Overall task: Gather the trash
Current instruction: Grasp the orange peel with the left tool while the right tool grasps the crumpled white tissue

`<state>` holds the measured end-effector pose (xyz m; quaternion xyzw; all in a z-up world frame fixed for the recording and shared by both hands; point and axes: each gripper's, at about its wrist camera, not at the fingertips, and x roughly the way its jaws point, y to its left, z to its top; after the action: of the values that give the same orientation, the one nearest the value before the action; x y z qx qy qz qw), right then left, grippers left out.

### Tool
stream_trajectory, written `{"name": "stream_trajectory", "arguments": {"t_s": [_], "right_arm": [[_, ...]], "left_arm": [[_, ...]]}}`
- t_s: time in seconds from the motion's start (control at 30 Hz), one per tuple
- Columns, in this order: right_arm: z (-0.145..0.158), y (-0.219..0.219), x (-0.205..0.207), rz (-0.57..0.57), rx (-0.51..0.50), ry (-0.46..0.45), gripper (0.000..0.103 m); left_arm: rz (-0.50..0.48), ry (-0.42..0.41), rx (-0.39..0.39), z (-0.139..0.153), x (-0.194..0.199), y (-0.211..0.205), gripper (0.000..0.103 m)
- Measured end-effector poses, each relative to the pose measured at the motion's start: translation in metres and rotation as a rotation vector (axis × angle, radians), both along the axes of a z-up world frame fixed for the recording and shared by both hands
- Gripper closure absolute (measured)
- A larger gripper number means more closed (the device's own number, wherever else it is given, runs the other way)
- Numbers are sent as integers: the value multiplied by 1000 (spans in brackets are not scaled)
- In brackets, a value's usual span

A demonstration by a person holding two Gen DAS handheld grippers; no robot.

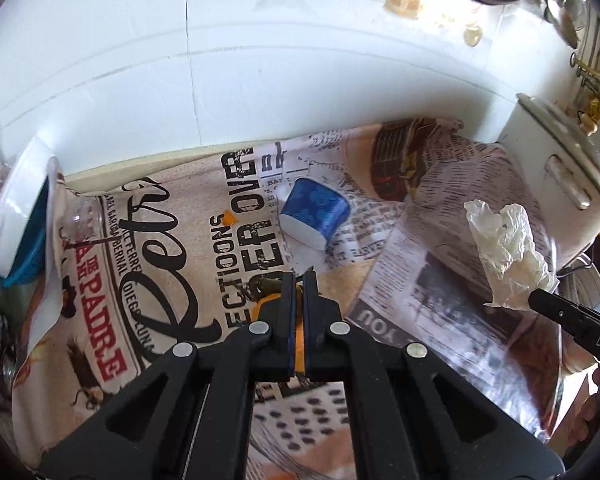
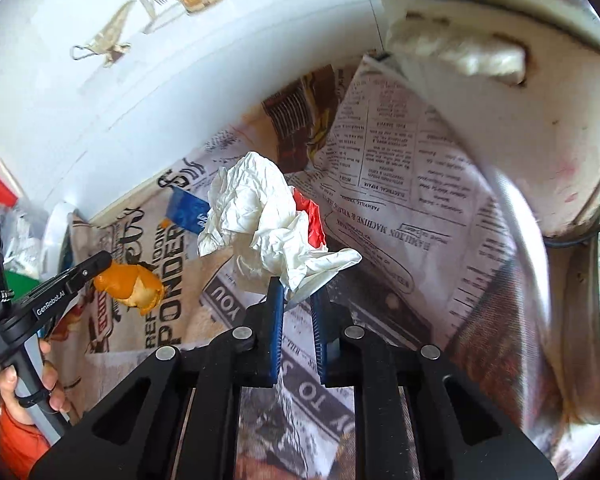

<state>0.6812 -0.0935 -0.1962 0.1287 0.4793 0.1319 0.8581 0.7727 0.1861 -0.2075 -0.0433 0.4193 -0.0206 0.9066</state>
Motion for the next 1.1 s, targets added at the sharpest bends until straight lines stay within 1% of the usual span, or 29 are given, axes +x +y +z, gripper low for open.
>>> {"name": "stream_trajectory", "arguments": {"t_s": [0.2,0.3,0.37,0.47,0.57,0.67,0.8,0.83,0.87,0.9,0.93,0.97,1.0,1.1], "right_arm": [[29,-21,-28,82,21,-61,91],[37,-33,-40,139,20,-86,91],[41,-44,-48,177,14,-91,91],[39,-53,-57,219,12,-82,91],[38,-63,-66,240,15,-68,91],[34,-73,-69,249,22,-50,91],[34,-79,-70,253,36,-37,91],[34,-81,-72,257,37,-39,91],[33,-82,-72,260,38,-41,91],[32,-82,-71,263,40,-40,91],[31,-83,-72,267,44,-36,91],[29,-84,-71,271,49,-31,91],[27,-83,-70,276,53,-25,91],[23,-84,-71,296,62,-13,91]], "left_arm": [[40,-43,-8,40,-47,-34,102],[63,-35,-8,45,-70,-53,102],[69,-12,-16,39,-84,-66,102],[75,47,-16,21,-103,-88,102],[88,118,-27,-2,-120,-103,102],[103,170,-35,-22,-133,-109,102],[115,212,12,-40,-147,-111,101],[121,219,20,-43,-149,-110,99],[126,228,22,-46,-151,-108,90],[135,240,23,-49,-152,-106,83],[155,255,26,-53,-153,-104,65],[175,265,29,-56,-154,-102,52],[196,268,25,-58,-156,-100,50],[219,282,-18,-66,-158,-95,49]]}}
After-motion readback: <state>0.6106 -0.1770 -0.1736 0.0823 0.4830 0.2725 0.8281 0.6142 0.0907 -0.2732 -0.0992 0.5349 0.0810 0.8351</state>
